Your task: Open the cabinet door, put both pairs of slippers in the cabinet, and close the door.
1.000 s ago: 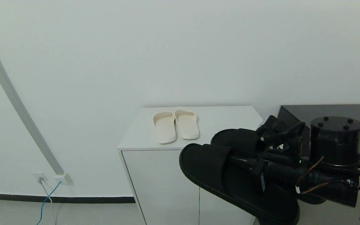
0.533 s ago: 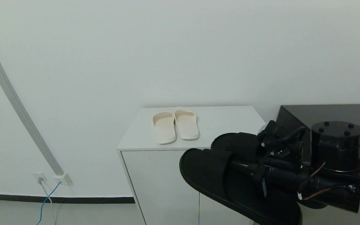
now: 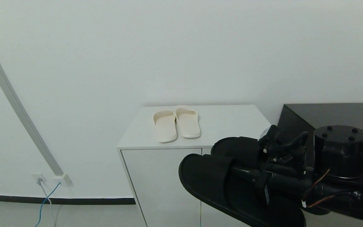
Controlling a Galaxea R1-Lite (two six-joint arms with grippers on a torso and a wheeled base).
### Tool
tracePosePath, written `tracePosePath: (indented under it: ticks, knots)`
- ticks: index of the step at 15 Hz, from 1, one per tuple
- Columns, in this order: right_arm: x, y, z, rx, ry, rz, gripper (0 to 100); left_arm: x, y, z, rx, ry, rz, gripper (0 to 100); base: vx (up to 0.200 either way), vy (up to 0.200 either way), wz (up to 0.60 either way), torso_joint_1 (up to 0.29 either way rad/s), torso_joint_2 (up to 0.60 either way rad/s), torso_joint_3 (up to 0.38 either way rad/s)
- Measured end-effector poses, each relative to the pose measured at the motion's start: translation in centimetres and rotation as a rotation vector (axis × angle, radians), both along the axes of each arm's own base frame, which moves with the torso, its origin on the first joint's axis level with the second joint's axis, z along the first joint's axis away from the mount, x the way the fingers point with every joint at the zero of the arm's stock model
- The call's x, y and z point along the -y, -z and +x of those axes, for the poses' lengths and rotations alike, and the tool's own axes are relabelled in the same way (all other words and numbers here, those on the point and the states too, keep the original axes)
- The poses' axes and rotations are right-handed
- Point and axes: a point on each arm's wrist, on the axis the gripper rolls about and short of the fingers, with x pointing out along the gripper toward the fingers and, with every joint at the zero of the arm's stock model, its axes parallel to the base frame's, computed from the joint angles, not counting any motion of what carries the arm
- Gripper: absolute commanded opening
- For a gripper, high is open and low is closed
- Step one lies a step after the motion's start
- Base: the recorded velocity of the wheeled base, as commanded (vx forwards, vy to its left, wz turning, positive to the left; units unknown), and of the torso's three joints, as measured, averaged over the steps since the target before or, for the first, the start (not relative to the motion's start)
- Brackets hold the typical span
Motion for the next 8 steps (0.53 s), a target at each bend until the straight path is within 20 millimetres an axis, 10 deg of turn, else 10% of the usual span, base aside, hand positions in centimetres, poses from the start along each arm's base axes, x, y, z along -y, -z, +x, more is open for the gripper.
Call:
tracePosePath:
  ticks: [8]
  knots:
    - [0.08,0.13,-0.09,-0.003,-0.001,-0.004,0,0.0,-0.01,0.0,0.001,0.0,0.0,0,0.0,0.0,0.0,-0.217,0.54,0.315]
